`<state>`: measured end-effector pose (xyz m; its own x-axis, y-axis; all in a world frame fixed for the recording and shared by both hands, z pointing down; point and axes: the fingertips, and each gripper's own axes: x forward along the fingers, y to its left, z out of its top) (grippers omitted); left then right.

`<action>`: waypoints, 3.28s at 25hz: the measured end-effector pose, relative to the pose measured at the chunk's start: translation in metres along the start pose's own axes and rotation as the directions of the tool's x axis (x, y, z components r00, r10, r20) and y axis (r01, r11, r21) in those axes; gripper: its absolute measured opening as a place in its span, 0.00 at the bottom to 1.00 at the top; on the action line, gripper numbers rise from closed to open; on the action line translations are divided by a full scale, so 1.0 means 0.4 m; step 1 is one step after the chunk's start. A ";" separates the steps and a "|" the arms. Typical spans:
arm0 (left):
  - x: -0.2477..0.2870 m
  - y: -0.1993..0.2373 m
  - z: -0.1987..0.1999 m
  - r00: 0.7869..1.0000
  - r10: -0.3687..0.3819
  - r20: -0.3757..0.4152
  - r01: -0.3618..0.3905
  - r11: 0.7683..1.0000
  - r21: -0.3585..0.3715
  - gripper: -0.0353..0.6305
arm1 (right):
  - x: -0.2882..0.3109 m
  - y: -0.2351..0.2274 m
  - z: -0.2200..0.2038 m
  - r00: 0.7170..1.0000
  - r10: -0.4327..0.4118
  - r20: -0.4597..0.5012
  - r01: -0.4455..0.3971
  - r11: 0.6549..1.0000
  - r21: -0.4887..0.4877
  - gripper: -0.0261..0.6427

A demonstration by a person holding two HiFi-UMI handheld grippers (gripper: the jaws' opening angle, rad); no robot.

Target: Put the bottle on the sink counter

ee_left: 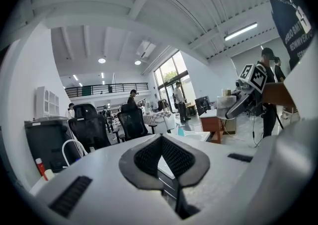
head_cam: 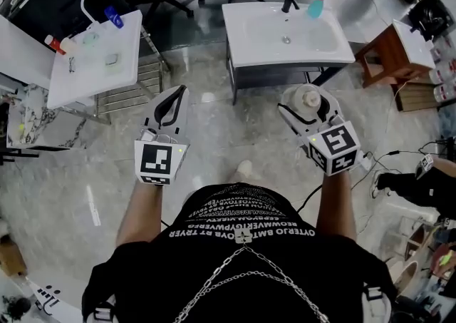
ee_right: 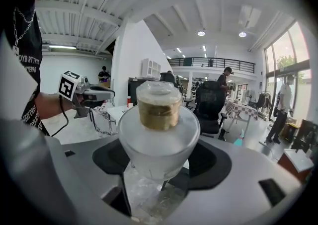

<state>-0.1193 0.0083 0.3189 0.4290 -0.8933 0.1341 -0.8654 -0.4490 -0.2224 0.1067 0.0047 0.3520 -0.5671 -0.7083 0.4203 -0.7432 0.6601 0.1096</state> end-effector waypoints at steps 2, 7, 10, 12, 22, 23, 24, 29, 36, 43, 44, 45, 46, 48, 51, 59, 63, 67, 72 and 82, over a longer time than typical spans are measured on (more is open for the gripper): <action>0.040 0.005 0.003 1.000 0.015 -0.003 -0.015 1.000 0.003 0.06 | 0.018 -0.044 0.005 1.000 0.007 0.011 -0.007 1.000 -0.001 0.53; 0.128 -0.007 0.017 0.999 0.048 -0.011 -0.048 0.999 0.005 0.06 | 0.046 -0.132 -0.002 0.999 0.037 0.020 -0.037 0.999 -0.005 0.53; 0.166 -0.033 0.033 0.999 0.053 -0.012 -0.052 0.999 0.013 0.06 | 0.048 -0.178 -0.003 0.998 0.050 0.031 -0.050 0.999 -0.013 0.53; 0.178 -0.048 0.032 0.999 0.048 -0.021 -0.048 0.999 0.013 0.06 | 0.054 -0.201 -0.006 0.998 0.052 0.033 -0.052 0.999 -0.007 0.53; 0.230 -0.025 0.000 0.997 0.049 -0.053 -0.049 0.999 0.004 0.06 | 0.112 -0.242 0.003 0.997 0.074 0.028 -0.074 0.997 -0.006 0.53; 0.242 -0.021 -0.005 0.997 0.047 -0.054 -0.047 0.999 0.000 0.06 | 0.117 -0.245 0.003 0.997 0.075 0.025 -0.075 0.997 -0.007 0.53; 0.257 -0.017 -0.009 0.998 0.043 -0.053 -0.043 0.999 -0.007 0.06 | 0.121 -0.250 0.002 0.997 0.073 0.020 -0.073 0.997 -0.008 0.53; 0.344 0.034 -0.003 0.999 0.006 -0.034 -0.006 1.000 -0.017 0.06 | 0.187 -0.277 0.029 0.998 0.060 0.000 -0.060 0.998 -0.003 0.53; 0.480 0.128 -0.018 0.999 -0.039 -0.033 0.038 0.999 -0.015 0.06 | 0.320 -0.343 0.078 0.999 0.035 -0.009 -0.035 0.999 0.007 0.53; 0.608 0.261 -0.024 0.998 -0.067 -0.020 0.067 0.998 -0.016 0.06 | 0.457 -0.393 0.142 1.000 0.006 -0.014 -0.006 1.000 0.013 0.53; 0.624 0.281 -0.024 0.997 -0.073 -0.018 0.073 0.997 -0.015 0.06 | 0.479 -0.398 0.151 1.000 0.001 -0.014 0.000 1.000 0.017 0.53; 0.640 0.301 -0.025 0.997 -0.080 -0.016 0.080 0.997 -0.014 0.06 | 0.501 -0.403 0.159 1.000 -0.006 -0.014 0.007 1.000 0.021 0.53; 0.656 0.320 -0.028 0.996 -0.088 -0.013 0.087 0.996 -0.011 0.06 | 0.524 -0.408 0.165 1.000 -0.015 -0.013 0.015 1.000 0.025 0.53; 0.685 0.361 -0.035 0.995 -0.099 -0.008 0.099 0.995 -0.007 0.06 | 0.568 -0.419 0.175 0.999 -0.033 -0.006 0.033 0.999 0.038 0.53; 0.722 0.421 -0.051 0.994 -0.108 -0.005 0.108 0.994 -0.011 0.06 | 0.630 -0.431 0.180 0.999 -0.052 -0.013 0.053 0.996 0.067 0.53; 0.810 0.474 -0.076 0.985 -0.173 0.009 0.173 0.985 -0.016 0.06 | 0.760 -0.456 0.119 0.993 -0.094 -0.078 0.102 0.989 0.104 0.53; 0.856 0.452 -0.098 0.980 -0.198 -0.001 0.198 0.980 -0.038 0.06 | 0.829 -0.459 0.047 0.989 -0.075 -0.131 0.087 0.993 0.085 0.53; 0.914 0.429 -0.115 0.979 -0.203 -0.011 0.202 0.979 -0.040 0.06 | 0.901 -0.463 -0.018 0.987 -0.038 -0.158 0.047 0.997 0.055 0.53; 0.988 0.408 -0.124 0.984 -0.179 0.000 0.179 0.984 -0.021 0.06 | 0.988 -0.469 -0.106 0.982 0.047 -0.182 -0.045 0.999 0.019 0.53; 1.112 0.425 -0.171 0.994 -0.098 -0.043 0.097 0.995 -0.022 0.06 | 1.154 -0.434 -0.307 0.932 0.248 -0.265 -0.264 0.964 -0.026 0.53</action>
<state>-0.0933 -0.4639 0.4070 0.5003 -0.8431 0.1971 -0.8251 -0.5332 -0.1869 0.0175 -0.4060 0.6375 -0.6189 -0.4297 0.6576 -0.5573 0.8301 0.0179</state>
